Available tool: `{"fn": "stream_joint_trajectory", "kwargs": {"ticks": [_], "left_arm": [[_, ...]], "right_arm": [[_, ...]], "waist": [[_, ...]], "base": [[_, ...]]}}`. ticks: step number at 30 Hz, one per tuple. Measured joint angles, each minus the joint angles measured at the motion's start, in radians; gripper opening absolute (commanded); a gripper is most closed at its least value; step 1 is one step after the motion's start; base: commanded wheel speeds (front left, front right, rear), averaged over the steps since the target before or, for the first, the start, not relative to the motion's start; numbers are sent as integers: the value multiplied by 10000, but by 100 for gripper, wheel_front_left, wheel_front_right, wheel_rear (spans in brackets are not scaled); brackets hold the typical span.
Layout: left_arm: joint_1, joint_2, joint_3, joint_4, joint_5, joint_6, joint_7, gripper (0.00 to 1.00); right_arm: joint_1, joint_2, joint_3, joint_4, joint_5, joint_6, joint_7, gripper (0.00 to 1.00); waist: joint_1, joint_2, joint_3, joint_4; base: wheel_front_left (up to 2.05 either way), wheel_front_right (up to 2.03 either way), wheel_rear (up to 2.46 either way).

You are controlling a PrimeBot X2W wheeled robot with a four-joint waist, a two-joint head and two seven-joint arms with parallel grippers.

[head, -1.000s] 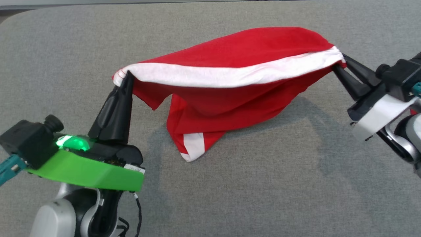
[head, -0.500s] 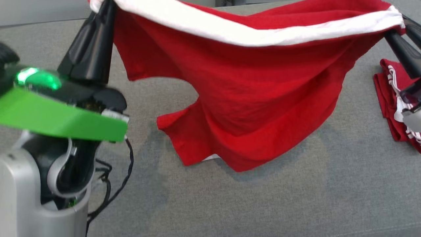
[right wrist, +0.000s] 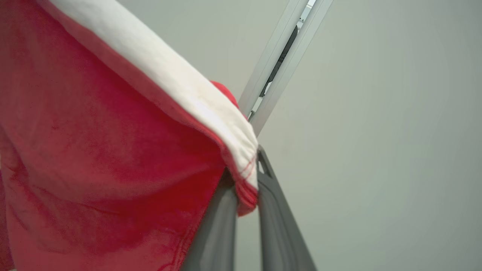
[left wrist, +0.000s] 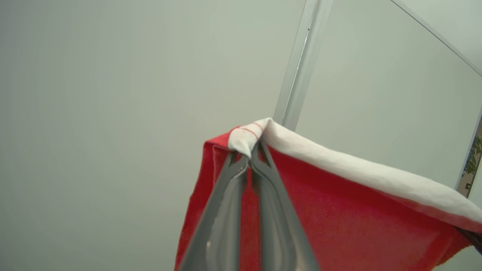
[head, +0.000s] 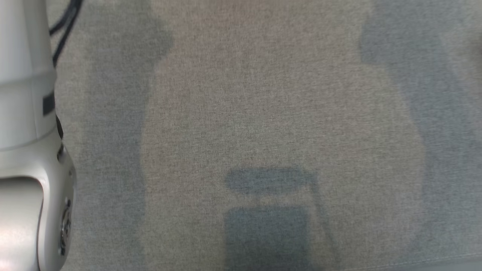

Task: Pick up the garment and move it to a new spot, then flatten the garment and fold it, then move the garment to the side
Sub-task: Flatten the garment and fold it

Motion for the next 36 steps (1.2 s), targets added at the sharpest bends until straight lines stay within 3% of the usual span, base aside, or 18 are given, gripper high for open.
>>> {"fn": "stream_joint_trajectory", "kwargs": {"ticks": [6, 11, 18, 23, 28, 36], "left_arm": [[-256, -219, -291, 2426, 366, -711, -2359, 0], [1809, -261, -654, 3070, 180, -1057, -2790, 0], [5514, 295, -639, 750, 109, -1122, -2849, 0], [7760, 412, -364, -648, -161, -1118, -2853, 0], [9578, 311, -364, -1724, -522, -861, -2660, 0], [12555, 276, -771, -3014, -458, -165, -2366, 0]], "right_arm": [[94, 995, 932, 2167, -1981, 0, -2640, 0], [1996, 995, 1693, 2474, -2362, 2, -3258, 0], [5189, -138, 1745, -157, -1921, 2, -3300, 0], [6818, -654, 1747, -836, -1889, 2, -3300, 0], [8049, -840, 1848, -1087, -1952, 2, -3302, 0], [10262, -606, 1210, -1290, -2004, 2, -3308, 0]], "waist": [[1, 0, 986, 218], [2, 0, 1316, 443], [0, 0, 1069, 585], [0, 0, 609, 601], [-1, 0, -27, 593], [-1, 0, -1161, 535]], "base": [[0, 0, 0], [0, 0, 0], [0, 0, 0], [0, 0, 0], [0, 0, 0], [0, 0, 0]]}}
